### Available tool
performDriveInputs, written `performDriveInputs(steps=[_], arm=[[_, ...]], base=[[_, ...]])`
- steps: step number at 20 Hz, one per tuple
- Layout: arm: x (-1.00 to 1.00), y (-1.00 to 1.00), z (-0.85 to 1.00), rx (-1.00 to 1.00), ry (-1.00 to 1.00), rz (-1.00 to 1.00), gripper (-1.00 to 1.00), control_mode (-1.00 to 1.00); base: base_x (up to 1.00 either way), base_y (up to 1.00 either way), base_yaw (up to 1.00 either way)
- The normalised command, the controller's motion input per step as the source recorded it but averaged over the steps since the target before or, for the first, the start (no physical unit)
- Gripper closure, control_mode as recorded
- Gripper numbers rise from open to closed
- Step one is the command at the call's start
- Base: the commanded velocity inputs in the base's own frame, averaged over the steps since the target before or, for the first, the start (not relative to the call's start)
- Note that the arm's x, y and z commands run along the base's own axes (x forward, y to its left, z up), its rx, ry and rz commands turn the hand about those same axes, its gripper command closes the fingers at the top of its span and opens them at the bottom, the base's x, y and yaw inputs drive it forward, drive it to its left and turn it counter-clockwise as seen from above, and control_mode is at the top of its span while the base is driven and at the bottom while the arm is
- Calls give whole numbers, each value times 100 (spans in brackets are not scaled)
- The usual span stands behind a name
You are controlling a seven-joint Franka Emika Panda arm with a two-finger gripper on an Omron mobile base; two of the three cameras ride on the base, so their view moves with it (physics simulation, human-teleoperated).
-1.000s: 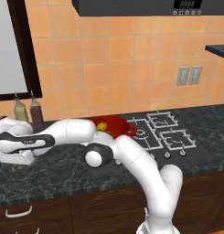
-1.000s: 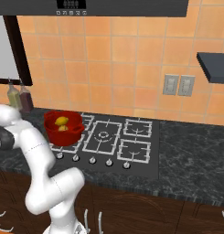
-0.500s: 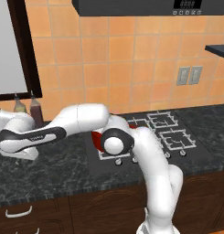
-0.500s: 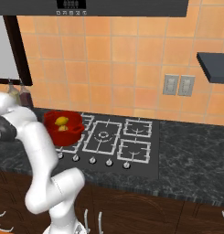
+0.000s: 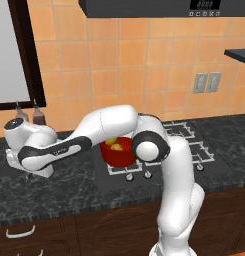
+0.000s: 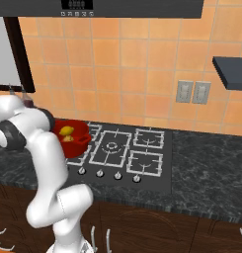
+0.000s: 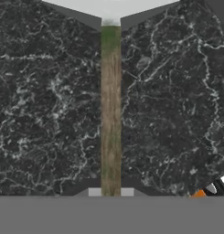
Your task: Put the squash and lemon in the pot. Retrieve the spatula and lightly stir the vegetables in the pot.
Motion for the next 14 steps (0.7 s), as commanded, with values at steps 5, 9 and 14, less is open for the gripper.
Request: performDriveInputs(steps=[5, 9, 14], arm=[[11, 0, 64, 17, 1, -4, 100, -100], [29, -3, 84, 27, 16, -14, 100, -100], [47, -35, 79, 42, 31, -21, 100, -100]], base=[[0, 0, 0], [0, 0, 0], [0, 0, 0]])
